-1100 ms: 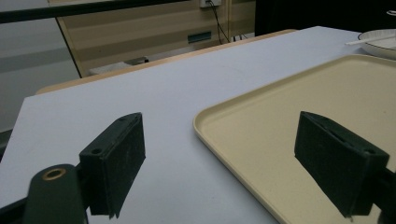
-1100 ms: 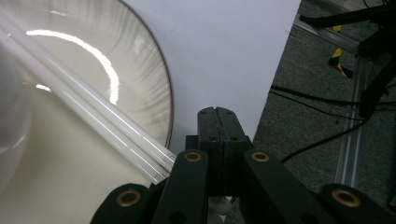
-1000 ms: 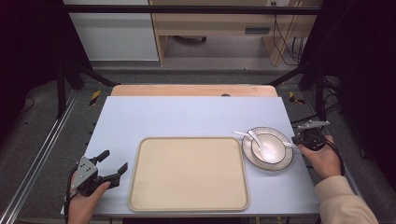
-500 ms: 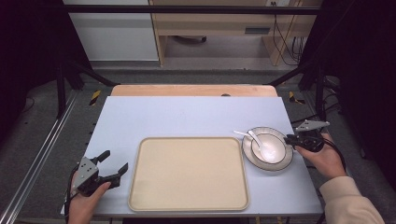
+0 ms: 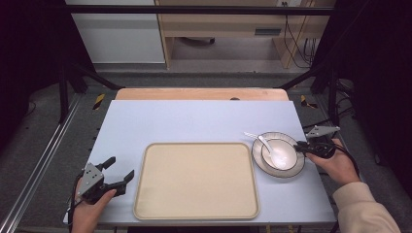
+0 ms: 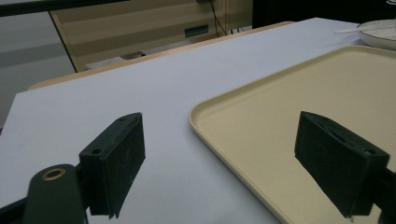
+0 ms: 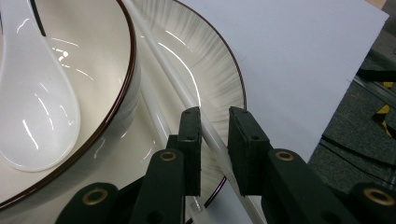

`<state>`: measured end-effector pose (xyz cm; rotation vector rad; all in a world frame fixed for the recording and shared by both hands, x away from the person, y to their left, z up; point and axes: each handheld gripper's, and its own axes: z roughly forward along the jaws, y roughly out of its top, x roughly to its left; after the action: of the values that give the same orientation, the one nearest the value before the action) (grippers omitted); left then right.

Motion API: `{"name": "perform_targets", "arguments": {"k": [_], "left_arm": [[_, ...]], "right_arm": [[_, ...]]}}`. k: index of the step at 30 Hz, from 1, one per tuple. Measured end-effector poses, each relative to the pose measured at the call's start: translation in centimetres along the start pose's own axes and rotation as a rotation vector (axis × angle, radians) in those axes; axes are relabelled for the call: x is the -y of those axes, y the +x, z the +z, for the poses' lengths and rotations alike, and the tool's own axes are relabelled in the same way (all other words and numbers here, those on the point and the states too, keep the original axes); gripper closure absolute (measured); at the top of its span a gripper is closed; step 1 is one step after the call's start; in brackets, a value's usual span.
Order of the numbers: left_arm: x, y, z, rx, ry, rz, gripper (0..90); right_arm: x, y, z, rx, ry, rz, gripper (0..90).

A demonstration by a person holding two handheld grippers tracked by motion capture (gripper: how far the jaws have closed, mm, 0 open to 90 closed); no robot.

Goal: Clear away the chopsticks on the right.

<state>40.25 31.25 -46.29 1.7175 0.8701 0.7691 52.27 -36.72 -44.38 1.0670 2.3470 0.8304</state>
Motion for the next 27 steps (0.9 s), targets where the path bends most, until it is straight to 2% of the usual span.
{"name": "perform_targets", "arguments": {"k": [6, 11, 18, 19, 21, 22, 23, 24, 27], "left_arm": [[0.0, 0.0, 0.0, -0.001, 0.001, 0.0, 15.6], [0.0, 0.0, 0.0, -0.001, 0.001, 0.002, 15.5], [0.0, 0.1, -0.1, -0.007, -0.002, -0.002, 15.6], [0.0, 0.1, -0.1, -0.007, -0.002, -0.004, 15.5], [0.0, 0.1, -0.1, -0.006, -0.002, -0.004, 15.5], [0.0, 0.1, -0.1, -0.006, -0.001, -0.003, 15.5], [0.0, 0.1, -0.1, -0.006, -0.001, -0.003, 15.5], [-0.1, 0.1, -0.1, -0.004, -0.002, 0.001, 15.5], [-0.1, 0.1, -0.2, -0.006, -0.003, 0.002, 15.5]], "right_arm": [[0.1, -0.1, 0.2, -0.007, 0.018, -0.014, 83.6], [0.0, 0.0, -0.2, 0.015, 0.018, -0.004, 84.0], [-1.0, 0.7, -2.3, 0.039, -0.053, 0.06, 84.1], [-1.8, 1.9, -3.8, 0.054, -0.102, 0.057, 84.2], [-2.5, 3.1, -4.9, 0.062, -0.131, 0.048, 84.1], [-3.1, 4.3, -5.8, 0.059, -0.159, 0.033, 84.1], [-3.1, 4.3, -5.8, 0.059, -0.159, 0.033, 84.1], [-4.1, 6.9, -7.1, 0.054, -0.182, 0.005, 84.1], [-5.1, 11.5, -7.9, 0.029, -0.2, -0.033, 84.1]]}}
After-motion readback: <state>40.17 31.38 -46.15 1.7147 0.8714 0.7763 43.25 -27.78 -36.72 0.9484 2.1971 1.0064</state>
